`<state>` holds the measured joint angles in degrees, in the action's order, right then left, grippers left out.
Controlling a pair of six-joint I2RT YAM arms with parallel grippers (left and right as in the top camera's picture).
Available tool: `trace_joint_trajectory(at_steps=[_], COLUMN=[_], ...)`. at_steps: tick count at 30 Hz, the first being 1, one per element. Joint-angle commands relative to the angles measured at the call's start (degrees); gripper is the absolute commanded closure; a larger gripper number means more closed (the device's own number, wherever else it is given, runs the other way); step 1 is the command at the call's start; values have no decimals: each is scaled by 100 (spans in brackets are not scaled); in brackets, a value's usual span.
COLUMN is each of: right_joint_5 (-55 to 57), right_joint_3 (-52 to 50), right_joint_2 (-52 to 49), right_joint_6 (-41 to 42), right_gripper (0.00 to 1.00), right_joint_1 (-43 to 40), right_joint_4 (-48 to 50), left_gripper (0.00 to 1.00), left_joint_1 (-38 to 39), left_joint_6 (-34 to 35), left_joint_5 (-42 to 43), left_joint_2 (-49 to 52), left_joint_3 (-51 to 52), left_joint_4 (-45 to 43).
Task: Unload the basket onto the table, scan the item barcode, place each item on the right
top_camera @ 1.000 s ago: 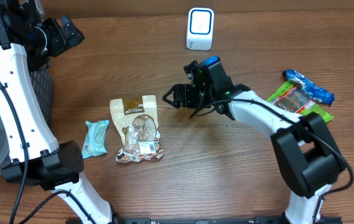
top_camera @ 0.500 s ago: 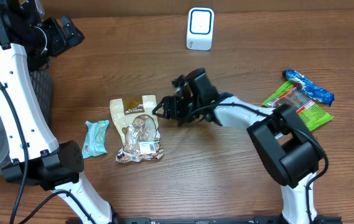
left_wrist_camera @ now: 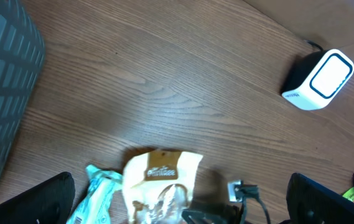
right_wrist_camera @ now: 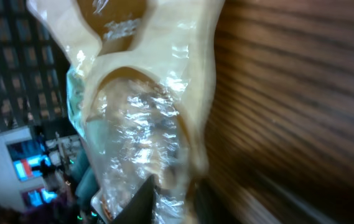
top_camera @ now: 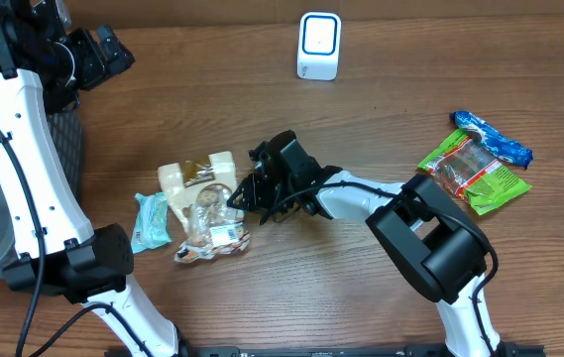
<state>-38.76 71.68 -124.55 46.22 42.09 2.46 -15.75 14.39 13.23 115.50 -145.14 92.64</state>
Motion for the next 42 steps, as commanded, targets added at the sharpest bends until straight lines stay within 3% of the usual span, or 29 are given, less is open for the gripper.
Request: trace_joint_trajectory(at_steps=[1, 8, 14, 16, 17, 21, 37, 42], right_joint_5=[-304, -586, -118, 232, 833, 2391, 2505, 3204], right_joint_3=[68, 68, 138, 553, 1115, 2522, 2813, 2813], right_joint_2=[-50, 7, 122, 122, 122, 122, -459, -544], right_joint_6=[-17, -15, -203, -780, -1263, -2310, -2881, -3150], right_gripper=[96, 96, 96, 76, 59, 35, 42, 41], right_joint_1=[-92, -538, -595, -472, -358, -15, 1309, 1547], right_joint_4=[63, -448, -597, -1110, -2017, -3611, -2822, -2883], left_gripper=[0, 0, 0, 0, 0, 0, 0, 0], left_joint_1=[57, 55, 55, 55, 55, 55, 55, 55], left_joint_6=[-114, -114, -114, -114, -114, -114, -114, -114], left_joint_5=[-28, -28, -28, -31, -28, -28, -28, -28], left_joint_2=[-87, -87, -87, -87, -87, -87, -87, -87], left_joint_3=[-85, -85, -85, -85, -85, -85, -85, -85], left_joint_4=[2, 2, 2, 2, 2, 2, 2, 2])
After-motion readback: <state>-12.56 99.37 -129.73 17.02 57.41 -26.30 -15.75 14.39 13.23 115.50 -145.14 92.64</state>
